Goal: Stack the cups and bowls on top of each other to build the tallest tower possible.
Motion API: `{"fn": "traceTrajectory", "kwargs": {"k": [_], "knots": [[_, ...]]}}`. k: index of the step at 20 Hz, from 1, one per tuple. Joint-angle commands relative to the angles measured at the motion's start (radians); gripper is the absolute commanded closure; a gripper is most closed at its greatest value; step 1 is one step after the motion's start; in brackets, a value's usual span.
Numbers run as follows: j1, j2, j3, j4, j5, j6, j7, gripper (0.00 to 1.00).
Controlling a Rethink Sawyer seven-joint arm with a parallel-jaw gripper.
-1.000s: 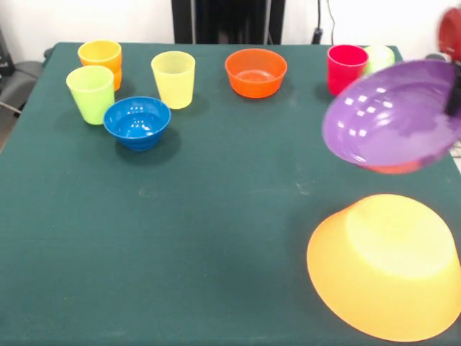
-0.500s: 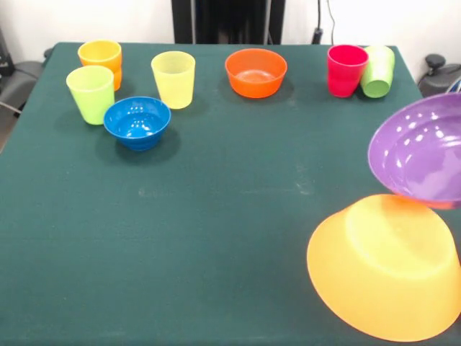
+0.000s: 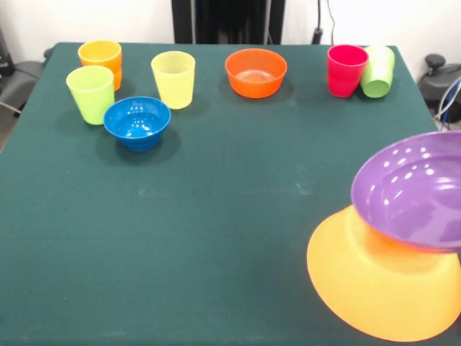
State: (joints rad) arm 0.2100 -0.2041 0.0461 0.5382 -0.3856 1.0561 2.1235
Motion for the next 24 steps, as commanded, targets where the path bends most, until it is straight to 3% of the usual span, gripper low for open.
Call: {"fn": "traceTrajectory", "kwargs": {"k": [1,8,15,24], "knots": [[0.043,0.087,-0.044,-0.116,-0.075,0.054,0.16,1.0],[0.077,0.071,-0.077,-0.05,-0.026,0.05,0.103,1.0],[0.109,0.078,-0.122,-0.043,-0.019,0.098,0.051,1.0],[0.14,0.151,-0.199,-0.165,-0.049,0.135,0.037,1.0]]}}
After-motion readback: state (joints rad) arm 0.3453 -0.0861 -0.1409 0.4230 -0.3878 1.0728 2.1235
